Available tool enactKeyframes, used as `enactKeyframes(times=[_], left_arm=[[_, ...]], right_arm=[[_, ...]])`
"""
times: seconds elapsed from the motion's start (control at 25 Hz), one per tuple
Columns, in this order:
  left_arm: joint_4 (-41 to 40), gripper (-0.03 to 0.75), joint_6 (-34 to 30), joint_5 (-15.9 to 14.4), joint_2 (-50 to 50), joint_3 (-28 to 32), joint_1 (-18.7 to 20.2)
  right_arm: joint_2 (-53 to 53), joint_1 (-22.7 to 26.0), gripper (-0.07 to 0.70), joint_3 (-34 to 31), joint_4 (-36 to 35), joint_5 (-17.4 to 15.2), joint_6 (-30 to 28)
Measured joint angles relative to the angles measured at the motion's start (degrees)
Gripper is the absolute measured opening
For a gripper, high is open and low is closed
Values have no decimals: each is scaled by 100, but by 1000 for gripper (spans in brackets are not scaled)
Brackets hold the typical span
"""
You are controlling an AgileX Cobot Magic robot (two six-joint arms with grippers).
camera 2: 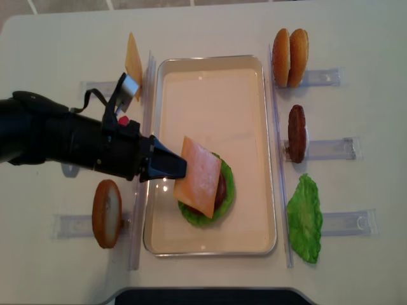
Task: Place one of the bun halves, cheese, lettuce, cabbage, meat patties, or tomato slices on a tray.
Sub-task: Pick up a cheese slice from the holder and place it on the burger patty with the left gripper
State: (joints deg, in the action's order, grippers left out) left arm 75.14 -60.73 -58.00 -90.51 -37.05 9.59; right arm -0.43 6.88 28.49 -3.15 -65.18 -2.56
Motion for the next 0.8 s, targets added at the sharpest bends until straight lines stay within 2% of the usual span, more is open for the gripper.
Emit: enactKeyframes(times=[0.8], left_arm=[[-136,17,-89,56,0,0,0]], right_arm=[[0,0,540,0,0,0,0]])
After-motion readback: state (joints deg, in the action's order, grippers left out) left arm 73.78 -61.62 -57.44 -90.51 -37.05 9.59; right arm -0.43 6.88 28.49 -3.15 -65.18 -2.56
